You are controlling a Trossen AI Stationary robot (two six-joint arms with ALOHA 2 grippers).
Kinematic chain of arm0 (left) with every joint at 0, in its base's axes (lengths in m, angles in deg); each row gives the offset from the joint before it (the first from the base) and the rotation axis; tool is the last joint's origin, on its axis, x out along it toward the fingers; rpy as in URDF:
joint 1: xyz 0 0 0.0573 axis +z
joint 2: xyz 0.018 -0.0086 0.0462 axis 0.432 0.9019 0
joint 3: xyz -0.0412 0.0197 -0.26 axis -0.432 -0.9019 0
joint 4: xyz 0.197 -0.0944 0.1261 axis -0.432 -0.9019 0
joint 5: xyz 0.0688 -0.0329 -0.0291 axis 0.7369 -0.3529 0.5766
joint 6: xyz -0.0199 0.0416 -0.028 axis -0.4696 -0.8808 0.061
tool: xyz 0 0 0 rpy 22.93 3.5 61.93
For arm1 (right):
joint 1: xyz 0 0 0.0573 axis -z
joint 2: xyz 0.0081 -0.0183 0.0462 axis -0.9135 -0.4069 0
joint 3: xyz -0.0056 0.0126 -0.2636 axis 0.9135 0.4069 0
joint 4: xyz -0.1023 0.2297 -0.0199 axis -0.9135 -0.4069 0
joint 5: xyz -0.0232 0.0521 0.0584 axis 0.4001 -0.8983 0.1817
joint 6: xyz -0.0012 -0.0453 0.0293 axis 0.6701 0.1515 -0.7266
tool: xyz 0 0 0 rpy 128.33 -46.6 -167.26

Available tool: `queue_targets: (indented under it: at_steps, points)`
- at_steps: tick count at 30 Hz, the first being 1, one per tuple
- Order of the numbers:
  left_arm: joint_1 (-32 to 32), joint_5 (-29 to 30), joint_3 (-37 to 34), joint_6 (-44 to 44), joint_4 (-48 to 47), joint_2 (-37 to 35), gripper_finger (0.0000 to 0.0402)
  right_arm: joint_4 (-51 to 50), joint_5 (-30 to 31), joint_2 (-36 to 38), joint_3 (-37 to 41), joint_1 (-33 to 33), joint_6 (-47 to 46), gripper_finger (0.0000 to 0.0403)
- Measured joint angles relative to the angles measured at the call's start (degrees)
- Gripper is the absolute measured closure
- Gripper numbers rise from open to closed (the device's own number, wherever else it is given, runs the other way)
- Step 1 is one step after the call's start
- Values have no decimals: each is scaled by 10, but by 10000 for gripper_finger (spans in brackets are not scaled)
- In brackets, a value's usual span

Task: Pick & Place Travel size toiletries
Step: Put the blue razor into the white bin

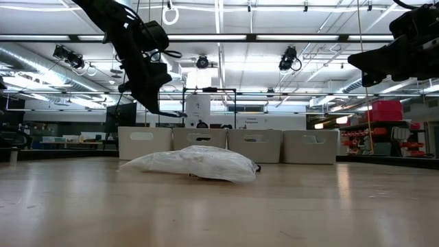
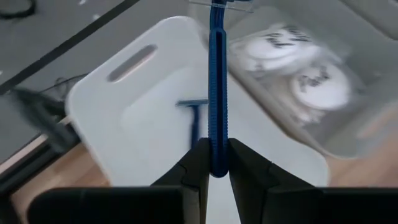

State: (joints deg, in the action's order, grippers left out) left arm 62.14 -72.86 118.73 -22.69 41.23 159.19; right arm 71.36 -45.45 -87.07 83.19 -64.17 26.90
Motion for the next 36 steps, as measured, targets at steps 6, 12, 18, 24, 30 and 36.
queue_targets:
  at_steps: [6,12,18,24,30,36]
  points:
    - [9,32,0,25,-10,0,346,0,0,0,0,0,0,389]
    - [9,37,0,29,-10,0,348,0,0,0,0,0,0,389]
    - [10,39,0,30,-10,8,348,0,0,0,0,0,0,389]
    - [16,36,0,41,-17,42,347,0,0,0,0,0,0,389]
    - [22,40,0,53,-19,70,351,0,0,0,0,0,0,389]
    - [22,36,0,57,-28,89,344,0,0,0,0,0,0,389]
